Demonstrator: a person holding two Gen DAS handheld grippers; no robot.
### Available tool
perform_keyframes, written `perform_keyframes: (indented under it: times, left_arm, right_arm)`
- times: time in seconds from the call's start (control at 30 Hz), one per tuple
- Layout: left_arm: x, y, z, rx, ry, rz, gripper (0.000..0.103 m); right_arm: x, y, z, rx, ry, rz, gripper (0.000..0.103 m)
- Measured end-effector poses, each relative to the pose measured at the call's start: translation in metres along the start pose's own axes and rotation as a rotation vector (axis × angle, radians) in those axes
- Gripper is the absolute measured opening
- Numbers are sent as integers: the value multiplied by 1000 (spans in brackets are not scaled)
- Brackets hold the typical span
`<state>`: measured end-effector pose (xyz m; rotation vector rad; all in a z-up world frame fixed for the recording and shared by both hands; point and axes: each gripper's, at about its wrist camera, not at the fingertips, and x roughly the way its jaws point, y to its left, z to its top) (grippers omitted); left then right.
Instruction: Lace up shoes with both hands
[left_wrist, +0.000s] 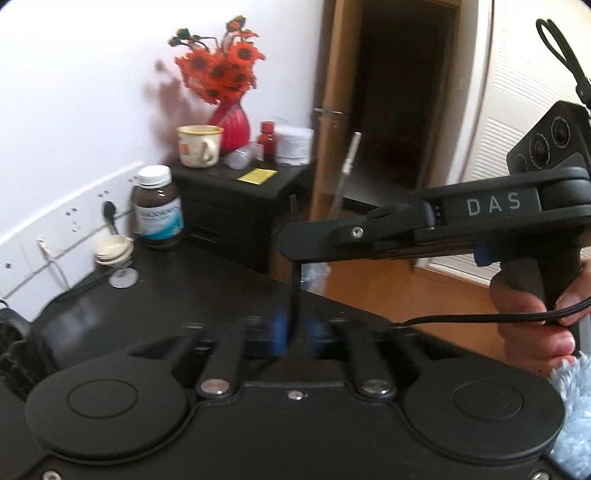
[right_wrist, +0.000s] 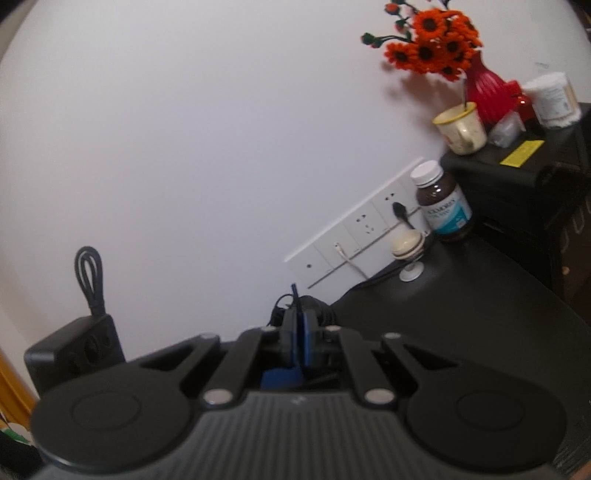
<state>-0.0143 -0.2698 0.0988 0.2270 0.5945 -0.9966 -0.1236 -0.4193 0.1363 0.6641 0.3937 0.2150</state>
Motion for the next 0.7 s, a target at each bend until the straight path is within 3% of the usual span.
perform_keyframes:
  times: [0.4, 0.7]
  left_arm:
    - [2, 11, -1, -21, 5, -48, 4]
    - [3, 18, 0, -42, 2, -42, 4]
  right_arm:
    - [-2, -5, -1, 23, -10, -67, 4]
    - [-1, -8, -1, 29, -11, -87, 4]
